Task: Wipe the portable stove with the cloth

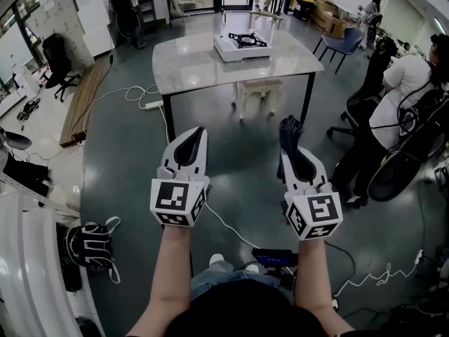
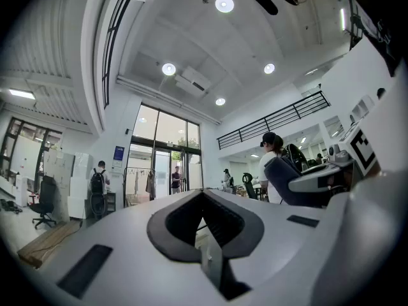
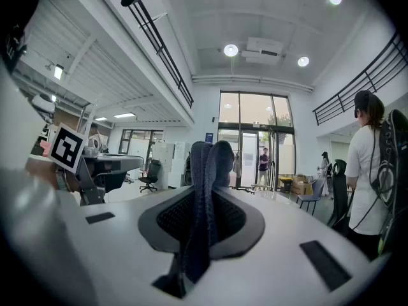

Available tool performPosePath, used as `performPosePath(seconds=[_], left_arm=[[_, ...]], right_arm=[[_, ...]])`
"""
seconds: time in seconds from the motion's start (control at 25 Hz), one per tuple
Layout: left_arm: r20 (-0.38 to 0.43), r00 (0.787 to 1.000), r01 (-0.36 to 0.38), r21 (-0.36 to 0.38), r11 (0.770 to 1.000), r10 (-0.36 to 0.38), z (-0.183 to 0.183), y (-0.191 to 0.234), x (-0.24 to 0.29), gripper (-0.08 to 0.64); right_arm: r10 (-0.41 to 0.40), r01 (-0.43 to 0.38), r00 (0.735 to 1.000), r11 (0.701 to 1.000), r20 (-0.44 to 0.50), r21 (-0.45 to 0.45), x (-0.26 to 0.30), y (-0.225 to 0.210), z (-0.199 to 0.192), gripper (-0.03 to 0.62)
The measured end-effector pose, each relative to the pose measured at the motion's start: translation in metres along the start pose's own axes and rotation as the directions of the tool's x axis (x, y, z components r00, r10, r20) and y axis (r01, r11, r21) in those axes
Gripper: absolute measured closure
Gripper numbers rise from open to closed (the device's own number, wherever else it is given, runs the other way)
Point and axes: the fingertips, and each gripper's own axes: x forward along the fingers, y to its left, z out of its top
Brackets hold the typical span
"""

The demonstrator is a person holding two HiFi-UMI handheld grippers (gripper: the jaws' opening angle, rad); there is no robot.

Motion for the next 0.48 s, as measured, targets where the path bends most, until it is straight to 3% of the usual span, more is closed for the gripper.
performPosePath(seconds=[0.24, 0.48], left_arm=[[-0.039, 0.999, 0.013, 0.01, 1.0, -0.013, -0.008, 0.002, -0.013, 0.549], [-0.056, 0.995, 0.078, 0.021, 0.997, -0.077, -0.024, 0.0, -0.018, 0.549]], right_arm=[[-0.024, 0.026, 0.999, 0.997, -0.034, 0.072, -0.01, 0.002, -0.009, 0.523], [-0.029, 0.032, 0.999, 0.997, -0.04, 0.065, -0.01, 0.022, -0.02, 0.525]])
